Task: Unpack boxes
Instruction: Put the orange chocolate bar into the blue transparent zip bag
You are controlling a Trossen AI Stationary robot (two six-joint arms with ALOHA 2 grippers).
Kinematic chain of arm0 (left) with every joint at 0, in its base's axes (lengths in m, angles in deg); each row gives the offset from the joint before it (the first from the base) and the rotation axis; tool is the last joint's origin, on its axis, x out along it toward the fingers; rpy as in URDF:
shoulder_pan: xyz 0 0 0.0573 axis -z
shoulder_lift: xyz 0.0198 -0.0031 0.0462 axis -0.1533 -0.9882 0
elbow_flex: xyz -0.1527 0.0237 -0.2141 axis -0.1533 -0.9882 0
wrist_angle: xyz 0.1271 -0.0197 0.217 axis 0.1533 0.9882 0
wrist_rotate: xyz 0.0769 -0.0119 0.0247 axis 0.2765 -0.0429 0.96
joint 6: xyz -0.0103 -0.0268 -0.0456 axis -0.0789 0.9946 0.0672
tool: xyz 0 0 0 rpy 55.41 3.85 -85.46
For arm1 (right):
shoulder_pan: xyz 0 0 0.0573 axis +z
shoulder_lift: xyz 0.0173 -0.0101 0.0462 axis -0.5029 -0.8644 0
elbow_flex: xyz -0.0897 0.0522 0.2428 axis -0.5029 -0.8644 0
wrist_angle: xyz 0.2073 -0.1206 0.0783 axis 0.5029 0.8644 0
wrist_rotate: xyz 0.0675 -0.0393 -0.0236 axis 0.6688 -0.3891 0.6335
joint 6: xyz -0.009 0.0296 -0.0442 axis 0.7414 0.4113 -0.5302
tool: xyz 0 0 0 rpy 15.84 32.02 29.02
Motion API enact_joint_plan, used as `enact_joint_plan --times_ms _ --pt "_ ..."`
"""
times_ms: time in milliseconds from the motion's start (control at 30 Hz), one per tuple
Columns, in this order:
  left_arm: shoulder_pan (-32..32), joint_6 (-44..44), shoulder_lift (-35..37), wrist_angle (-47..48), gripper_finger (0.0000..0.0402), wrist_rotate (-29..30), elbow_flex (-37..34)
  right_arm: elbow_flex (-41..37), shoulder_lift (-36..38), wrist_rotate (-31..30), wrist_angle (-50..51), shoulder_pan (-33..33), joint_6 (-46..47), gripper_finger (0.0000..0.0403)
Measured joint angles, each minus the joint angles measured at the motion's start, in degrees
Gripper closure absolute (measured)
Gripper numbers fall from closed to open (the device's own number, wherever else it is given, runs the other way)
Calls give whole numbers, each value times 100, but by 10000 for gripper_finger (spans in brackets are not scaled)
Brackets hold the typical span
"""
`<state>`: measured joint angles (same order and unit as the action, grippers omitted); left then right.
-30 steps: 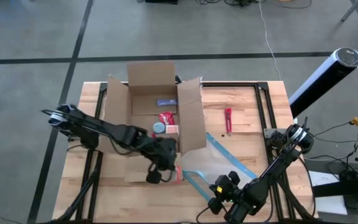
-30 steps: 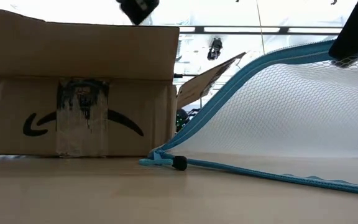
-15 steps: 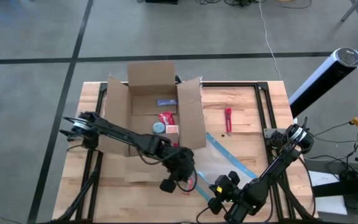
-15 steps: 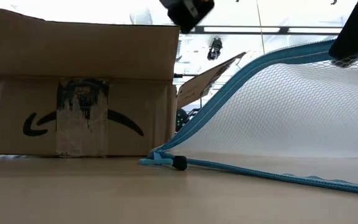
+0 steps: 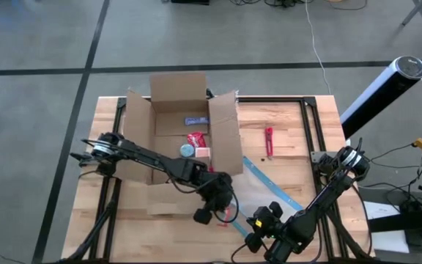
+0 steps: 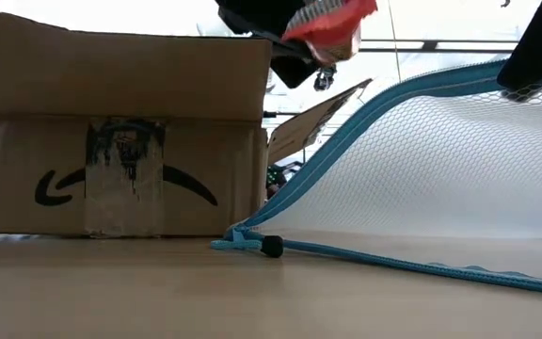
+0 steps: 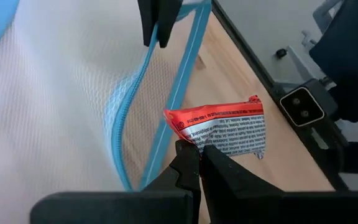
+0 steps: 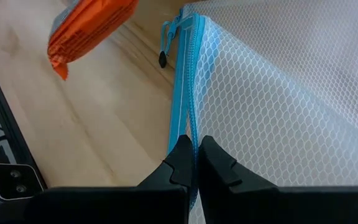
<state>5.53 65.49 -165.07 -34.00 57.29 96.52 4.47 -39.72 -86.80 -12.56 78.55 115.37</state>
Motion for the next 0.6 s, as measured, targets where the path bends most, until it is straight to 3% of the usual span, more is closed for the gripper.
enact_joint_plan --times_ms 600 --pt "-4 -337 11 -301 401 -169 -31 0 -1 -1 -2 -2 -1 403"
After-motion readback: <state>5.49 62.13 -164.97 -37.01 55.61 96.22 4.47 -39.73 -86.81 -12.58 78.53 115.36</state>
